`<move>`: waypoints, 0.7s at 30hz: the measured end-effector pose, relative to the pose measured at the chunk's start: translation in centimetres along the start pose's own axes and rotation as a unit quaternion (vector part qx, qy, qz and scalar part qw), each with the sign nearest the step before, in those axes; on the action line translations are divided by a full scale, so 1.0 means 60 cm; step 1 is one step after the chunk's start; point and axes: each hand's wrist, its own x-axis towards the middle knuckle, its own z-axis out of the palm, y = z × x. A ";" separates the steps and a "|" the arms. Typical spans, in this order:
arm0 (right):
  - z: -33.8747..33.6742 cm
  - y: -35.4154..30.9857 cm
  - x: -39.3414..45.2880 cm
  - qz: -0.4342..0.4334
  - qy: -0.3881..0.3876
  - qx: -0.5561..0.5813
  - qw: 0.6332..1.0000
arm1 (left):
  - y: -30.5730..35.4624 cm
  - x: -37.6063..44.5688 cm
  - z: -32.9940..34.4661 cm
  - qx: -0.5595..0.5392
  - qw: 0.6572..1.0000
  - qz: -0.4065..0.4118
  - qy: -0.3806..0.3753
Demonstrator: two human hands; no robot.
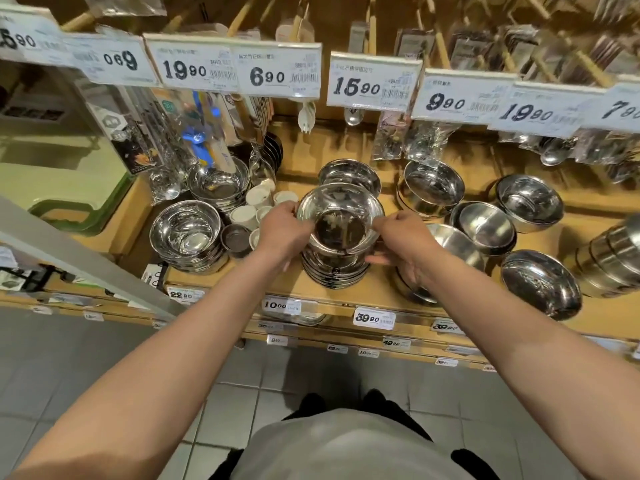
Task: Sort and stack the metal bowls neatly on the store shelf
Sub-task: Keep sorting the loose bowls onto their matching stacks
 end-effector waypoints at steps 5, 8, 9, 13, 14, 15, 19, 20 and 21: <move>-0.005 0.018 0.024 -0.015 0.018 -0.046 0.999 | -0.002 0.016 -0.002 0.063 0.998 0.008 0.013; -0.002 0.037 0.028 -0.019 0.037 -0.072 0.997 | -0.014 0.017 0.005 0.116 0.992 0.036 0.028; -0.002 0.043 0.028 -0.018 0.043 -0.085 0.995 | -0.019 0.016 0.007 0.135 0.990 0.039 0.031; -0.001 0.057 0.034 -0.049 0.063 -0.143 0.986 | -0.041 0.016 0.013 0.190 0.979 0.053 0.047; 0.000 0.058 0.035 -0.062 0.065 -0.150 0.985 | -0.044 0.019 0.013 0.203 0.976 0.063 0.050; 0.000 0.059 0.036 -0.071 0.062 -0.159 0.983 | -0.045 0.021 0.012 0.217 0.972 0.067 0.053; -0.002 0.062 0.039 -0.090 0.034 -0.178 0.979 | -0.048 0.029 0.011 0.229 0.968 0.082 0.060; -0.004 0.063 0.040 -0.092 0.028 -0.172 0.980 | -0.049 0.030 0.012 0.229 0.967 0.091 0.060; -0.007 0.063 0.042 -0.095 0.024 -0.169 0.981 | -0.051 0.032 0.013 0.229 0.967 0.098 0.062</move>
